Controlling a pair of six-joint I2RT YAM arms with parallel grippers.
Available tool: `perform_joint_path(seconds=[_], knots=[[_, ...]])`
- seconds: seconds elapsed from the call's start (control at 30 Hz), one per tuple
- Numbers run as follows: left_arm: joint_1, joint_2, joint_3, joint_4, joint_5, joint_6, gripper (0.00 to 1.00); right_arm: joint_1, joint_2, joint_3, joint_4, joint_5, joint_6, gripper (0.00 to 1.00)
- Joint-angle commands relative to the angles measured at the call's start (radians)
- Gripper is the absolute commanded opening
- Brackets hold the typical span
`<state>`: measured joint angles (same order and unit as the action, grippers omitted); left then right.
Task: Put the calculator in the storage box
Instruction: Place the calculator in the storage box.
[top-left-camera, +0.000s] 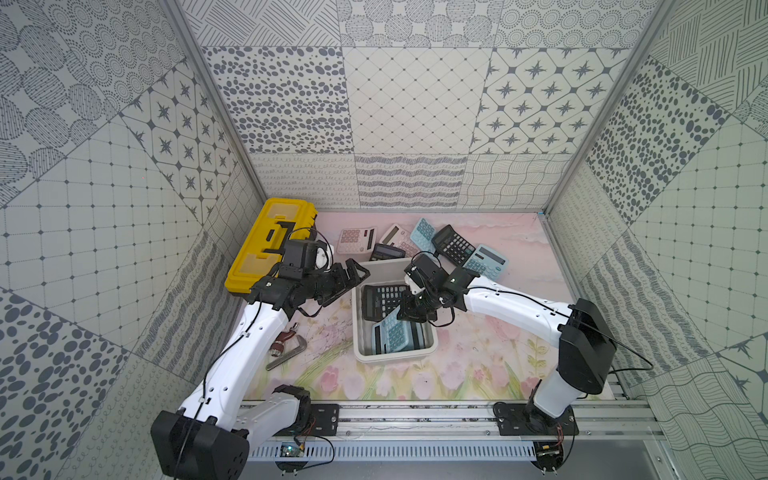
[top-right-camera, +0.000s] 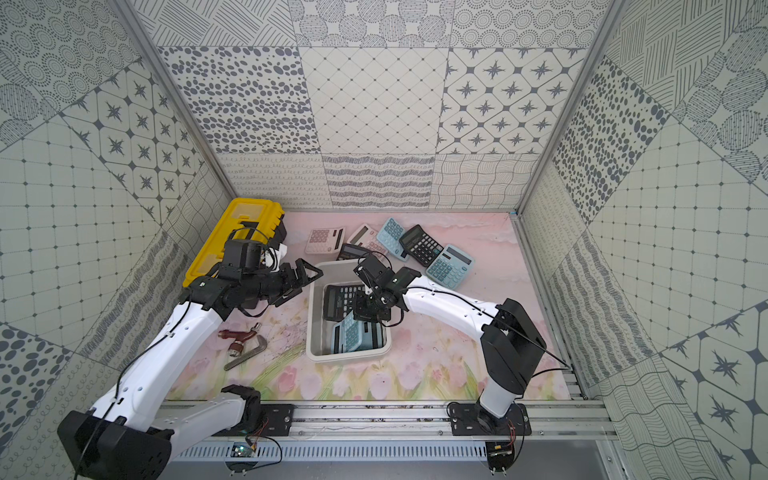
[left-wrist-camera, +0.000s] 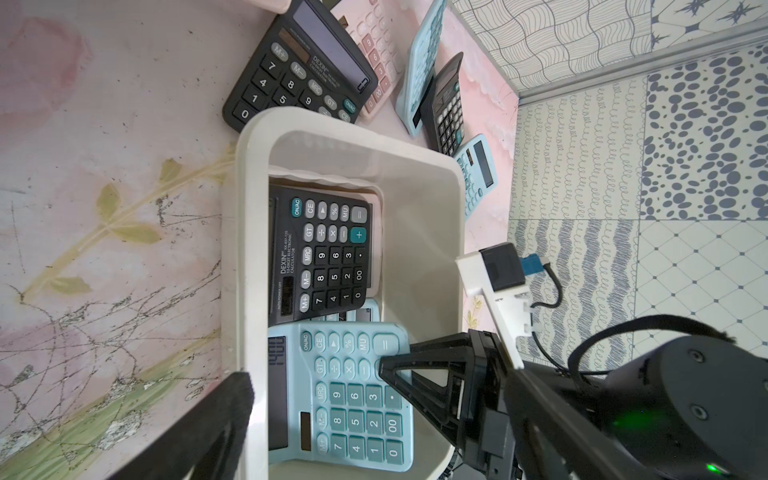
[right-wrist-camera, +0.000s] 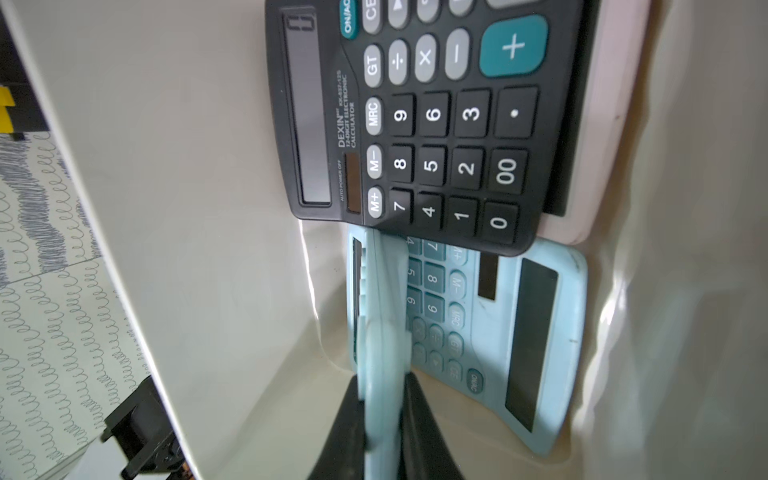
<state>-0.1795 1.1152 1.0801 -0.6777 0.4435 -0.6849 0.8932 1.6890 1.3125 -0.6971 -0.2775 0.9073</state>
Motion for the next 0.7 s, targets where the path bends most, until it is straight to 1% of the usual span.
perform_joint_path(seconds=[0.0,0.37,0.4,0.43,0.47,0.5,0.6,0.67], knots=[[0.005,0.008,-0.003,0.053,0.017,0.004,1.0,0.023,0.025,0.03,0.037,0.004,0.03,0.0],[0.004,0.01,-0.01,0.062,0.024,0.005,1.0,0.043,0.051,0.021,0.047,0.023,0.038,0.0],[0.005,0.011,-0.011,0.064,0.025,0.005,1.0,0.041,0.051,0.024,0.047,0.021,0.037,0.01],[0.003,0.01,-0.011,0.064,0.026,0.004,1.0,0.041,0.049,0.027,0.047,0.017,0.029,0.13],[0.003,0.01,-0.009,0.064,0.025,0.005,1.0,0.041,0.048,0.032,0.047,0.012,0.02,0.22],[0.005,0.008,-0.009,0.064,0.027,0.006,1.0,0.041,0.046,0.036,0.047,0.009,0.017,0.28],[0.004,0.008,-0.006,0.061,0.024,0.007,1.0,0.039,0.037,0.043,0.043,0.011,0.006,0.4],[0.003,0.006,-0.003,0.058,0.023,0.01,1.0,0.035,0.032,0.049,0.025,0.02,-0.001,0.43]])
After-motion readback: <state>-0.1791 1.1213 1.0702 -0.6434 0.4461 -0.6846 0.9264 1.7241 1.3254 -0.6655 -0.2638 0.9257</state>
